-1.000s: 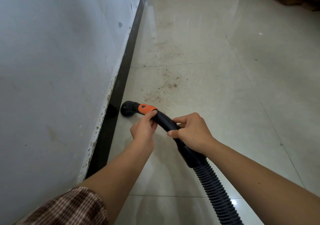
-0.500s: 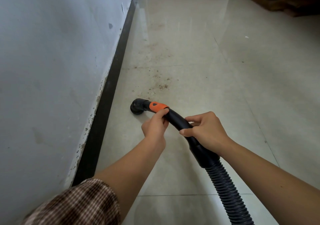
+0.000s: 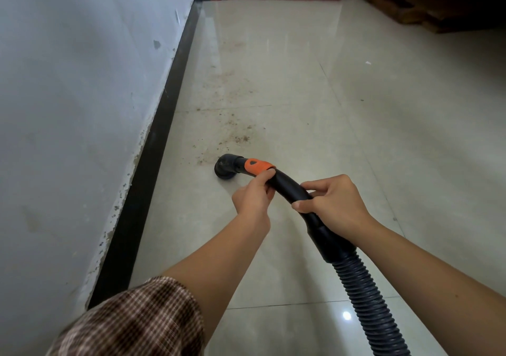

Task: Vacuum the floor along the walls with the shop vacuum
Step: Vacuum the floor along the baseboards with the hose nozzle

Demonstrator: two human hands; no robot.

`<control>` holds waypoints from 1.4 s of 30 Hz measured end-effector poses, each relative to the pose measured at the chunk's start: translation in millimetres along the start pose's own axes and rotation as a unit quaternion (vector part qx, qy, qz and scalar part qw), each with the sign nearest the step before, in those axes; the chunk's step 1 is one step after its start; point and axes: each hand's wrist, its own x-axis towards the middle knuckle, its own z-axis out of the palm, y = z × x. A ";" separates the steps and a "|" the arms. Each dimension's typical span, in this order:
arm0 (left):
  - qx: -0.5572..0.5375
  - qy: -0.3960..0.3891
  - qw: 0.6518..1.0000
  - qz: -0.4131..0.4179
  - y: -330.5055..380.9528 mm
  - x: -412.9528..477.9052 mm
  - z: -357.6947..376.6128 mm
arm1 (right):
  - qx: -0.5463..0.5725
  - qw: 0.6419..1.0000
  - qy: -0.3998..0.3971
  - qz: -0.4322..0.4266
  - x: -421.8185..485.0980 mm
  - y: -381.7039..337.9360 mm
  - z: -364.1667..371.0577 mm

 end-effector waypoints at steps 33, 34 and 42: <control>0.014 -0.005 1.000 -0.015 -30.1 -27.7 13.9 | 0.005 1.000 -0.018 0.020 -25.4 3.9 -45.5; 0.016 -0.008 1.000 -0.018 -31.5 -27.8 17.2 | 0.006 1.000 -0.014 0.020 -25.0 5.5 -47.7; 0.020 -0.011 1.000 -0.012 -35.9 -16.5 41.3 | 0.029 0.999 0.013 0.028 -7.0 19.3 -49.0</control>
